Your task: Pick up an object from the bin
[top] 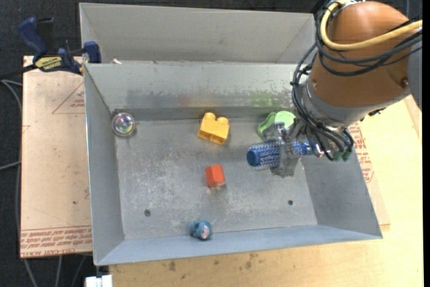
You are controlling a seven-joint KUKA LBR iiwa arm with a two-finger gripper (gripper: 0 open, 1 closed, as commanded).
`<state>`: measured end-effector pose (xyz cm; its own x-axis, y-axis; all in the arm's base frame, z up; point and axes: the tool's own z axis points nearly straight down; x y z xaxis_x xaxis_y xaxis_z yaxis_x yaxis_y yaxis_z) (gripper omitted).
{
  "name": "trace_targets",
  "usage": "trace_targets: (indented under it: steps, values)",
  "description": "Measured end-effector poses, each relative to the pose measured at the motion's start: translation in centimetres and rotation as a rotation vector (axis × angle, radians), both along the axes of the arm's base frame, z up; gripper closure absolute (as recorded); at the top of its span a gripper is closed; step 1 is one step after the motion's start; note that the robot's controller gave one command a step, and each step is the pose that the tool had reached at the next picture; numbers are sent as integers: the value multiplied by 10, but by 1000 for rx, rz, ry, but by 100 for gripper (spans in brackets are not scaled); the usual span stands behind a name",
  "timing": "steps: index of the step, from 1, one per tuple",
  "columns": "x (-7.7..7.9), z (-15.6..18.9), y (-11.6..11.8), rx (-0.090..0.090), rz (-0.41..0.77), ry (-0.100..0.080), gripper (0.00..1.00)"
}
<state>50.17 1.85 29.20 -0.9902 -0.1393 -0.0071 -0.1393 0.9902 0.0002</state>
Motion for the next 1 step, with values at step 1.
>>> trace_targets:
  steps: [1]
  values:
    - [7,-22,7,-1,141,9,100]
